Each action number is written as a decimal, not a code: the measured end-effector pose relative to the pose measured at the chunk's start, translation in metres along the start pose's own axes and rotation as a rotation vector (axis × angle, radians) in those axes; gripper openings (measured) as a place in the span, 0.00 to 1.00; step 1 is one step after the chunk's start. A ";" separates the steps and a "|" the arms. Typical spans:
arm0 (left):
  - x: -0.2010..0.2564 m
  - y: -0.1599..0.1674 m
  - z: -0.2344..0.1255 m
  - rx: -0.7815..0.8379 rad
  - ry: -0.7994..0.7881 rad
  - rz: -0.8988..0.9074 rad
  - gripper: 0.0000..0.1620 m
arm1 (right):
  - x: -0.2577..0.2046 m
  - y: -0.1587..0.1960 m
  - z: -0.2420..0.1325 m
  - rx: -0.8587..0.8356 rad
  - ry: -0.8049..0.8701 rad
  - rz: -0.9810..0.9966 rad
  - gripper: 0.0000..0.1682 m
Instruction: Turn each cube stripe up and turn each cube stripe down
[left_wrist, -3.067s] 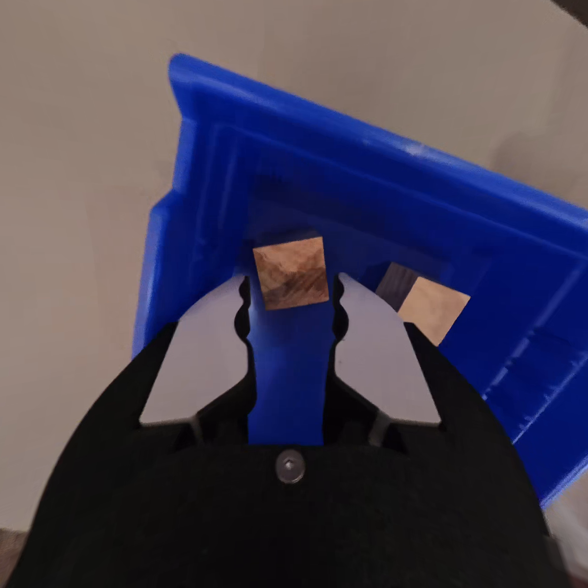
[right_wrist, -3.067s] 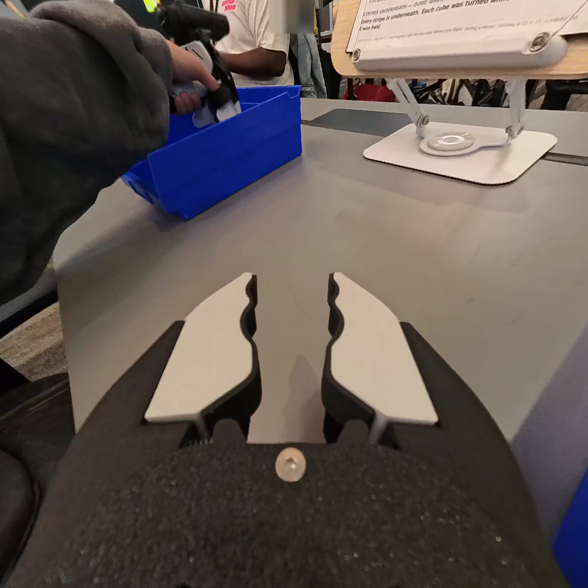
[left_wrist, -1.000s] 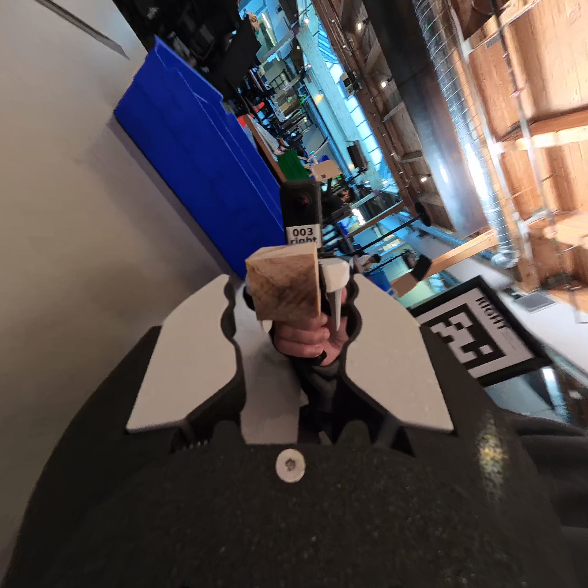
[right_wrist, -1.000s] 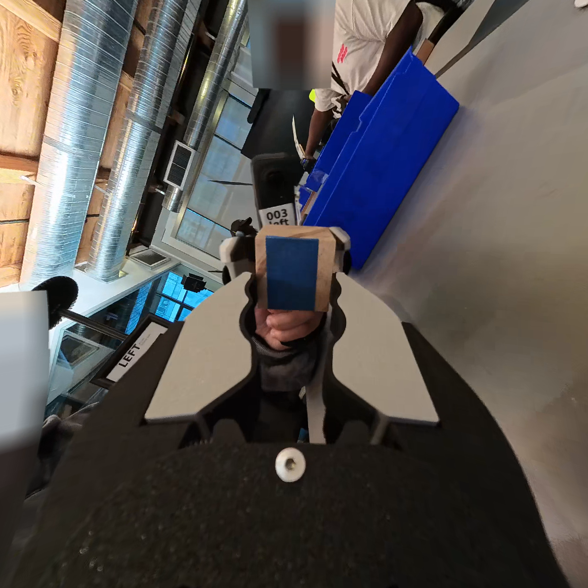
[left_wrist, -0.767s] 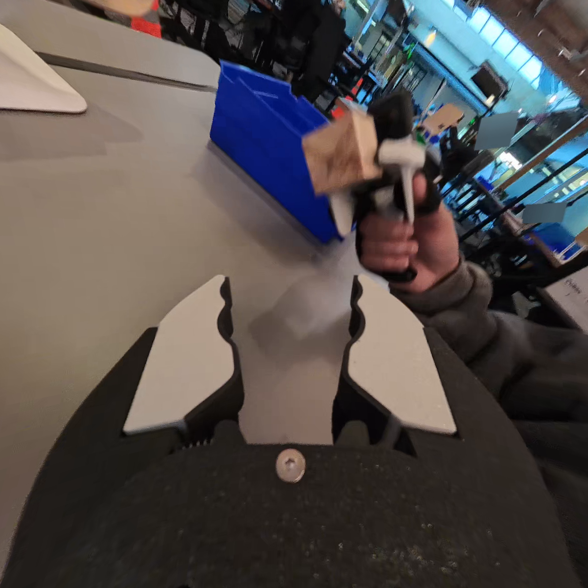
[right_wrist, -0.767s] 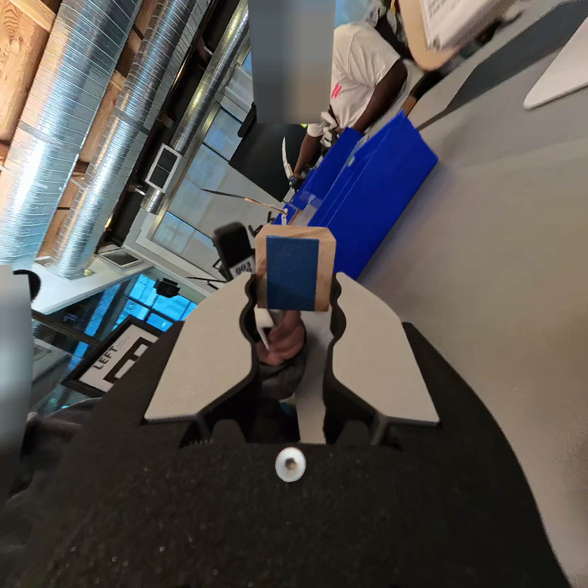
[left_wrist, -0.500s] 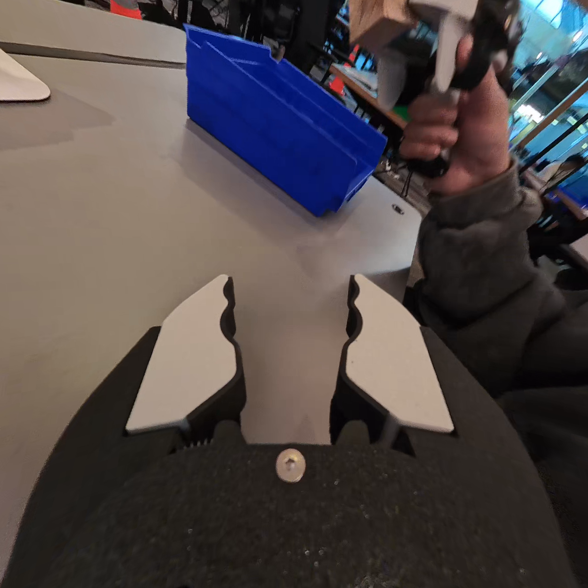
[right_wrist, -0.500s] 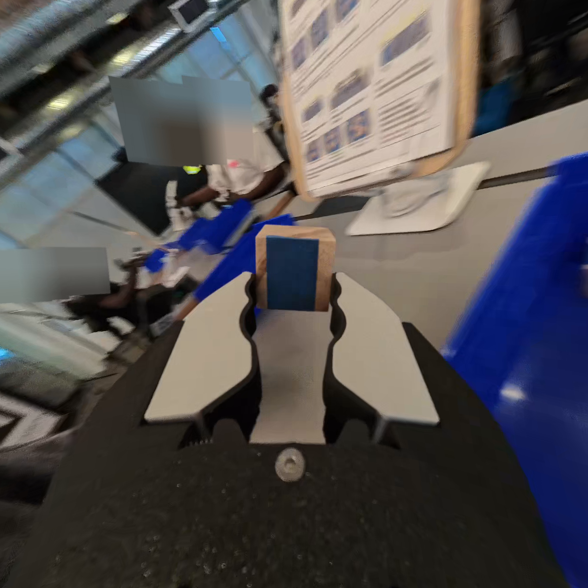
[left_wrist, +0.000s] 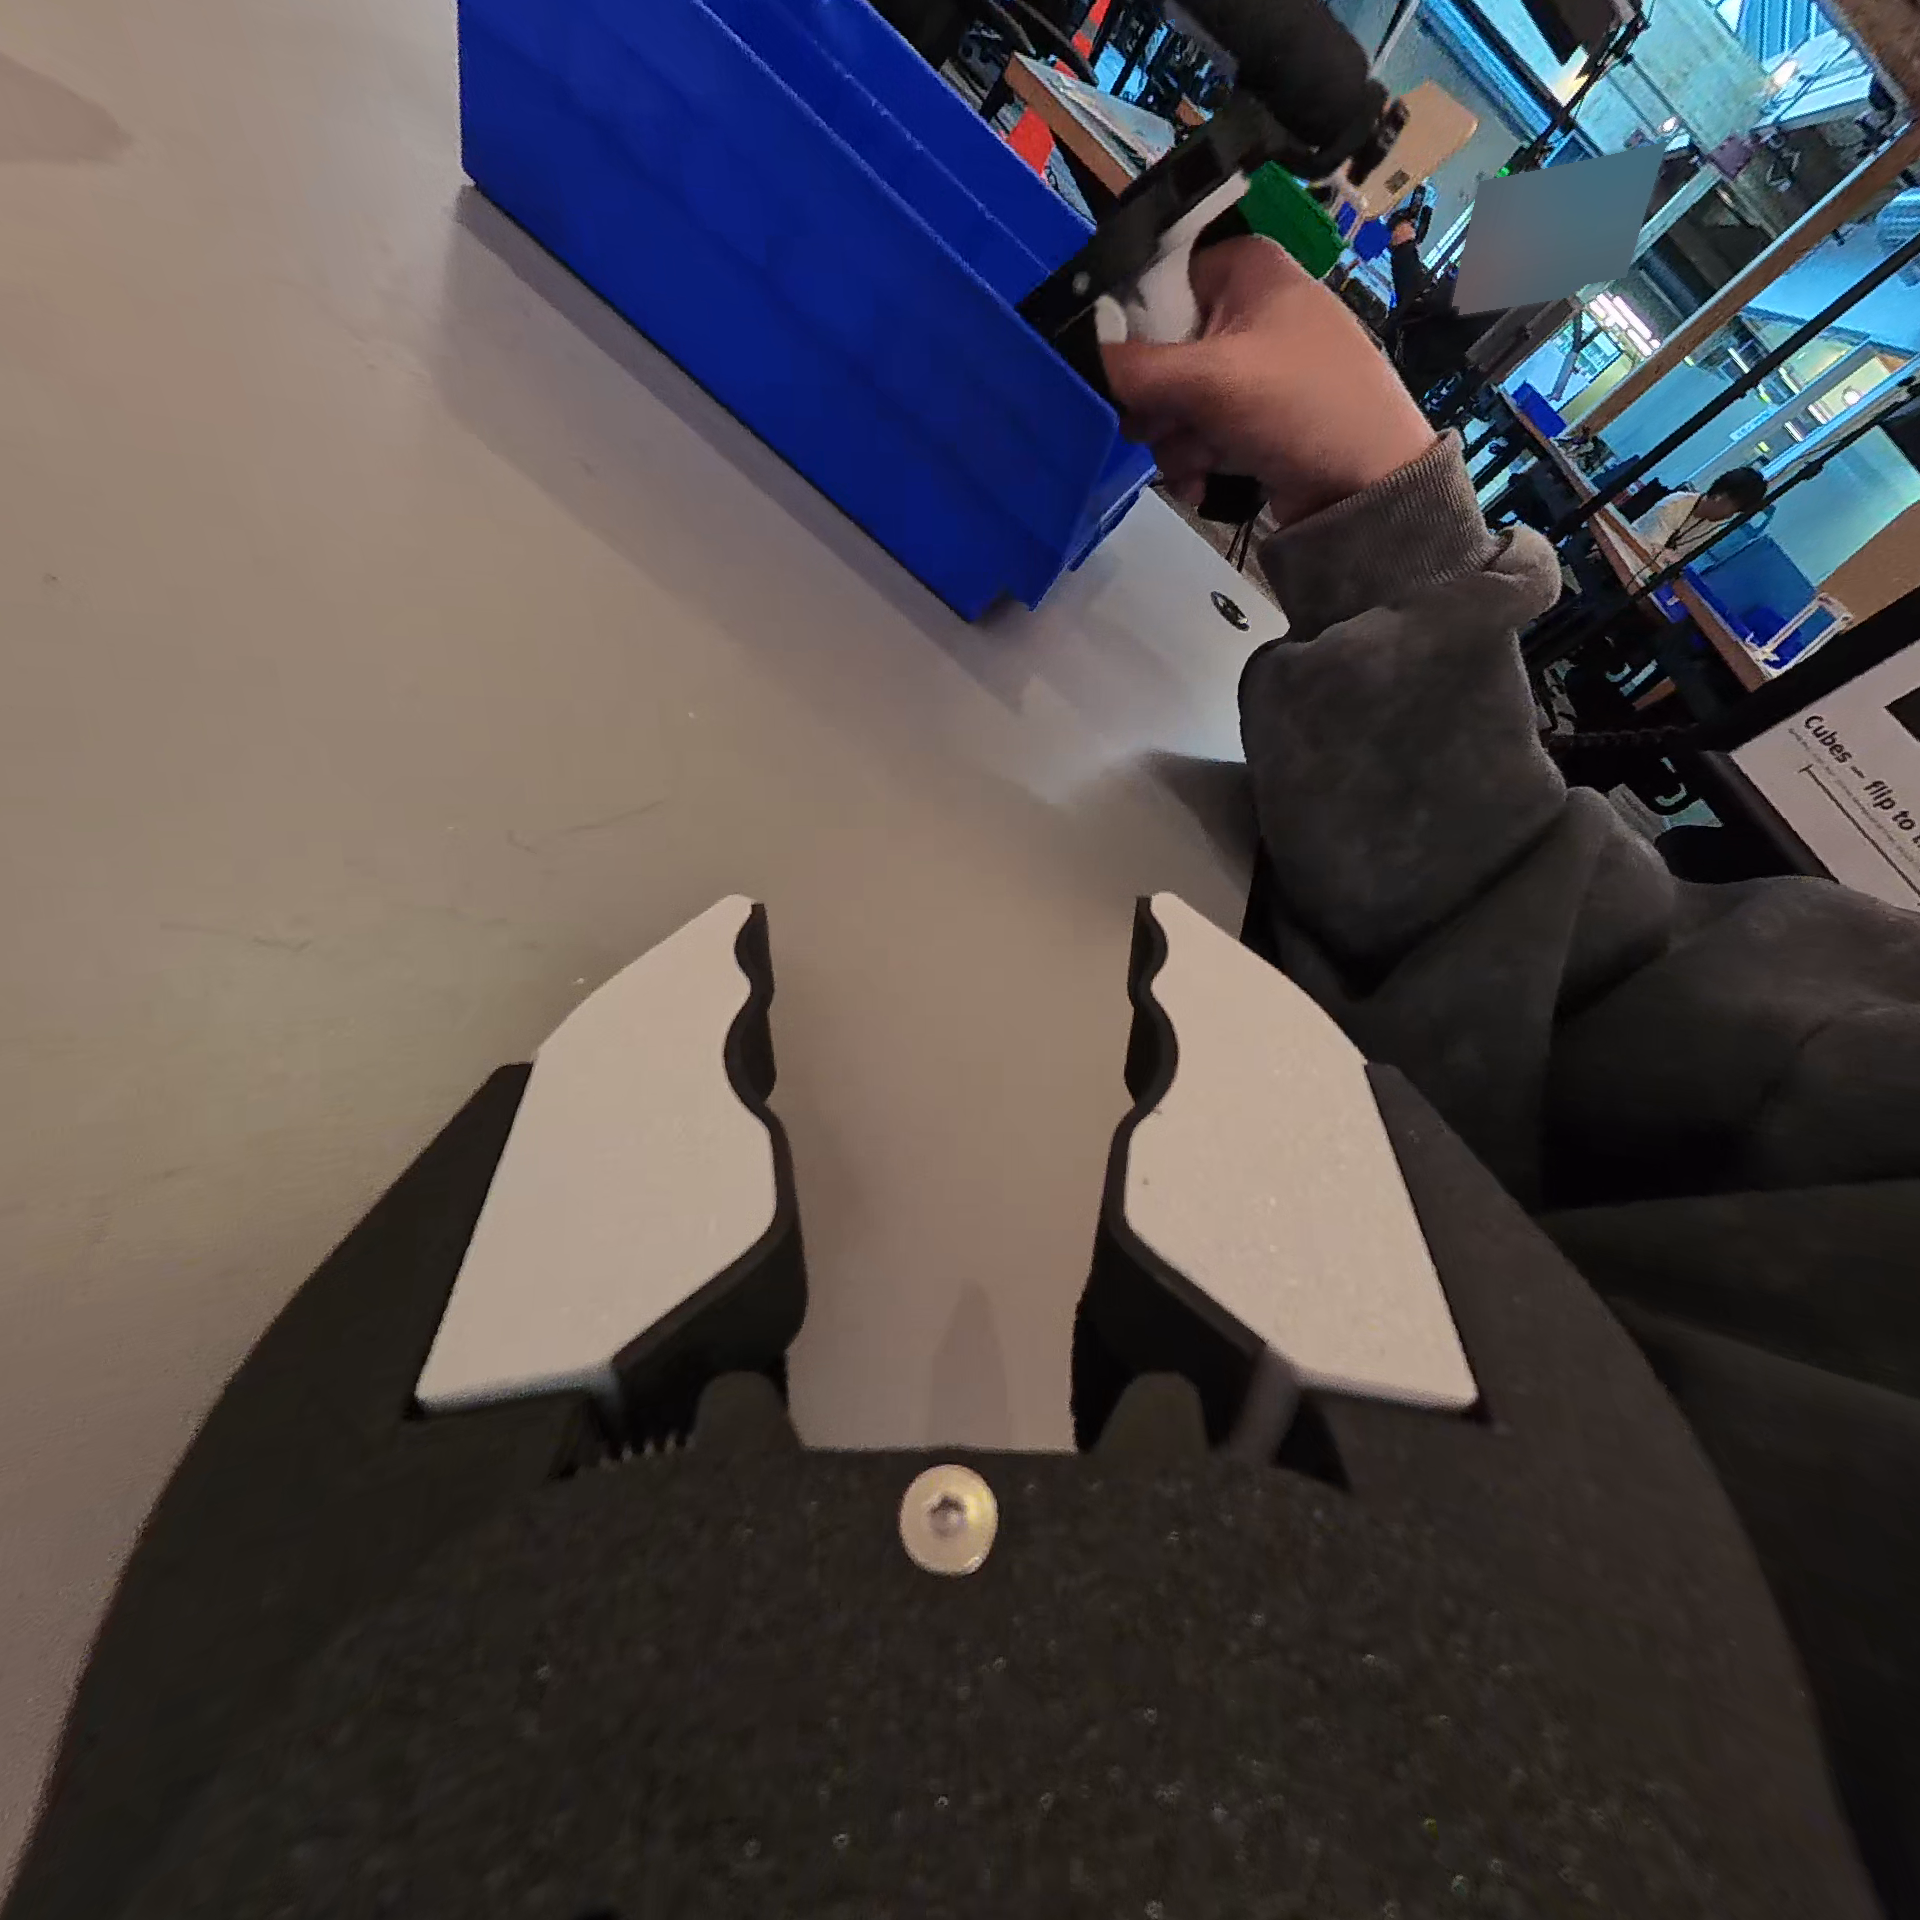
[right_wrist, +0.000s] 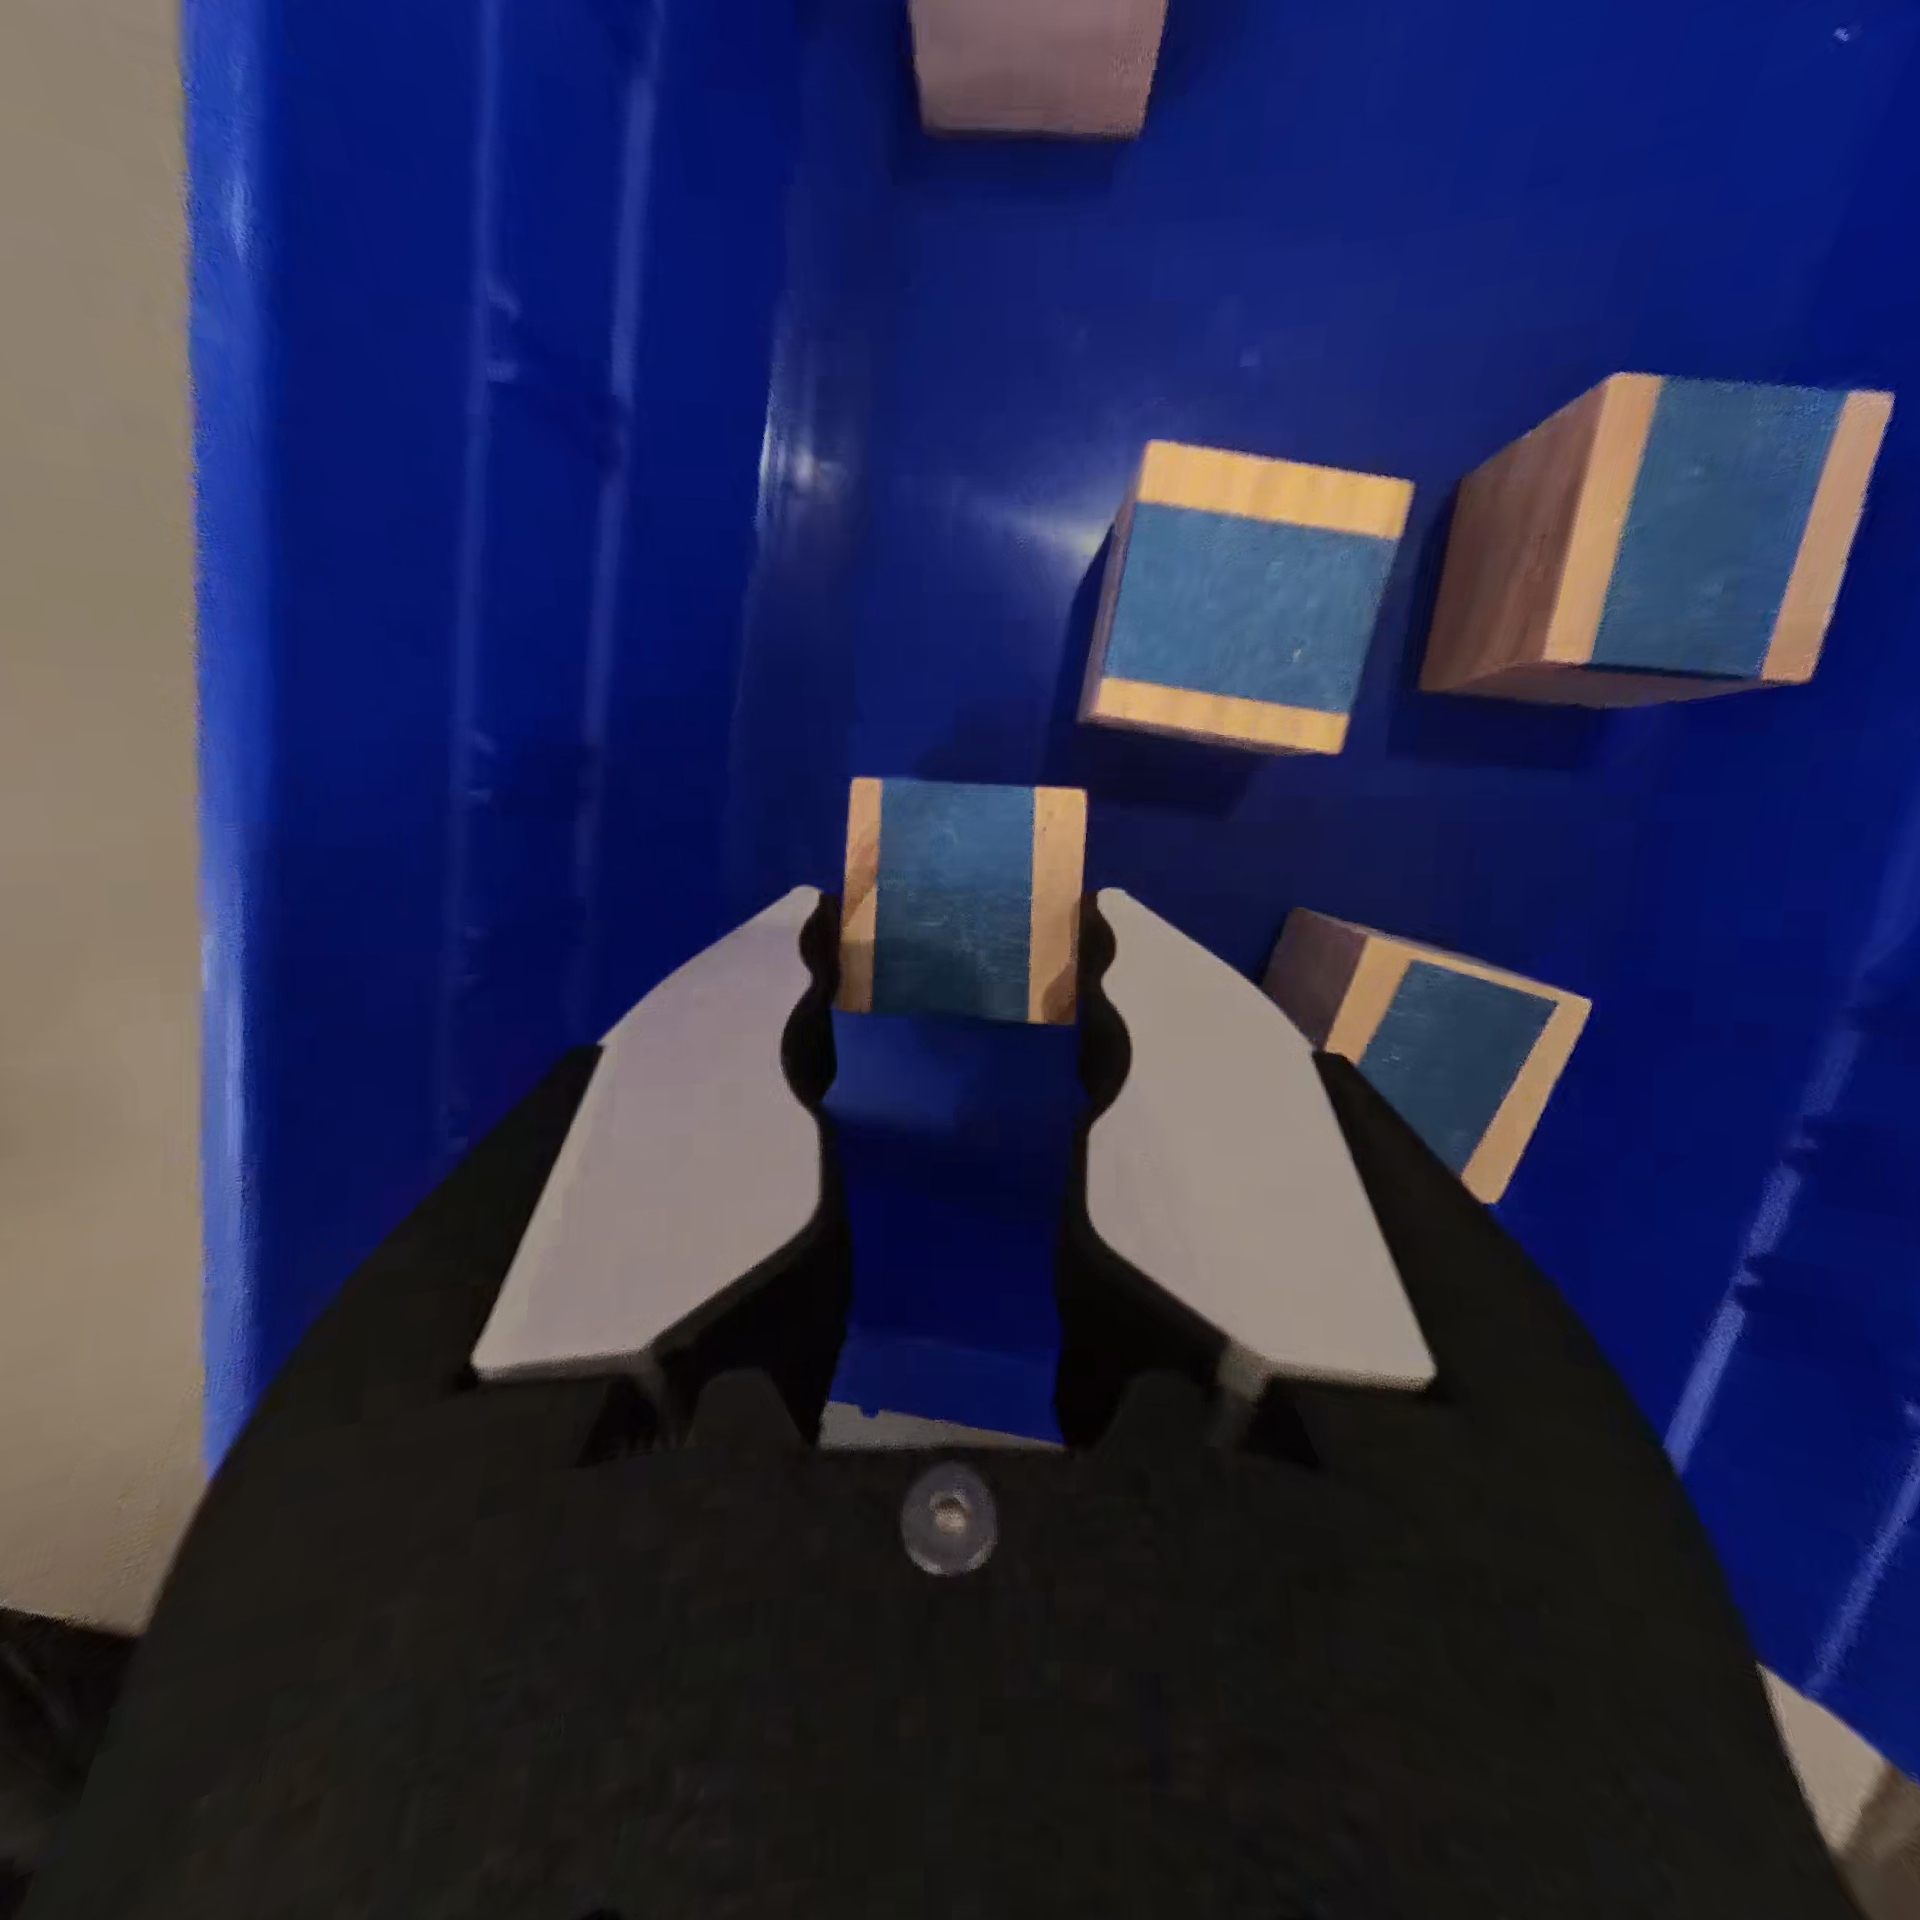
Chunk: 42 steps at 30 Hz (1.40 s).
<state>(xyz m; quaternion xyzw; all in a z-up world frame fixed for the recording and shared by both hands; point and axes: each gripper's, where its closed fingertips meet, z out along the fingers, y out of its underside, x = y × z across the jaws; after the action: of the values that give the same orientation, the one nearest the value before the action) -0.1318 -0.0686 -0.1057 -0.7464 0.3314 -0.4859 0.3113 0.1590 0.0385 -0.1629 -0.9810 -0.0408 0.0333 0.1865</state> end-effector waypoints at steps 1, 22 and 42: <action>0.000 0.000 0.000 -0.003 0.000 -0.002 0.40 | -0.001 -0.002 -0.001 0.004 0.028 -0.020 0.26; -0.011 -0.001 -0.002 -0.007 -0.050 0.001 0.40 | -0.215 -0.024 -0.146 0.984 -0.926 -0.183 0.36; -0.231 -0.112 -0.212 -0.258 -0.847 -0.275 0.38 | -0.255 -0.001 -0.070 0.937 -0.826 -0.323 0.28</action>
<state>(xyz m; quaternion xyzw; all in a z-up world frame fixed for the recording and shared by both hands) -0.3789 0.1507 -0.0670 -0.9488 0.1310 -0.1299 0.2564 -0.0887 -0.0098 -0.0843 -0.6836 -0.2374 0.3939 0.5668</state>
